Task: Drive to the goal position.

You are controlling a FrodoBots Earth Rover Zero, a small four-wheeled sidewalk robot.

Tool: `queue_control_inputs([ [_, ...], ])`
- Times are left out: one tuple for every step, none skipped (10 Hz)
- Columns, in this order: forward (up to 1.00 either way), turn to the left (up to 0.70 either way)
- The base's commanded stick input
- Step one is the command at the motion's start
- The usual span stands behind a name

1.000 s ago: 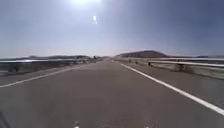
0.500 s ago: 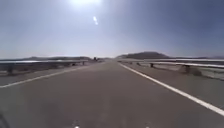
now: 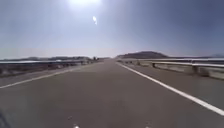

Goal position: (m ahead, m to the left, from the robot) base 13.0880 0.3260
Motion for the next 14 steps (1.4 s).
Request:
queue_control_inputs([
  [1.0, 0.0],
  [1.0, 0.0],
  [1.0, 0.0],
  [1.0, 0.0],
  [1.0, 0.0],
  [1.0, 0.0],
  [1.0, 0.0],
  [1.0, 0.0],
  [1.0, 0.0],
  [1.0, 0.0],
  [1.0, 0.0],
  [1.0, 0.0],
  [1.0, 0.0],
  [1.0, 0.0],
])
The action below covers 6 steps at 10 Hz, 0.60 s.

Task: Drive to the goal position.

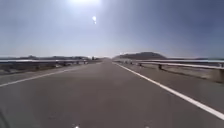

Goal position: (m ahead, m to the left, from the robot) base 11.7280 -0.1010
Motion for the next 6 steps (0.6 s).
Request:
queue_control_inputs([
  [1.0, 0.0],
  [1.0, 0.0],
  [1.0, 0.0],
  [1.0, 0.0],
  [1.0, 0.0],
  [1.0, 0.0],
])
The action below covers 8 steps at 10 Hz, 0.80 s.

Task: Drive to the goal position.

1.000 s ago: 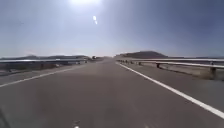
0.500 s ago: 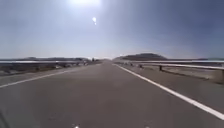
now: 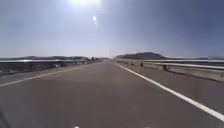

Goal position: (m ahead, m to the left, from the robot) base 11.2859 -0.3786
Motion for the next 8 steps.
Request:
queue_control_inputs([
  [1.0, 0.0],
  [1.0, 0.0],
  [1.0, 0.0],
  [1.0, 0.0],
  [1.0, 0.0],
  [1.0, 0.0],
  [1.0, 0.0],
  [1.0, 0.0],
])
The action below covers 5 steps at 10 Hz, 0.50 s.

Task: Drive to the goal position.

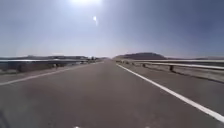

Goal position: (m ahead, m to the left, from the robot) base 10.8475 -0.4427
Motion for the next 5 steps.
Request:
queue_control_inputs([
  [1.0, 0.0],
  [1.0, 0.0],
  [1.0, 0.0],
  [1.0, 0.0],
  [1.0, 0.0],
])
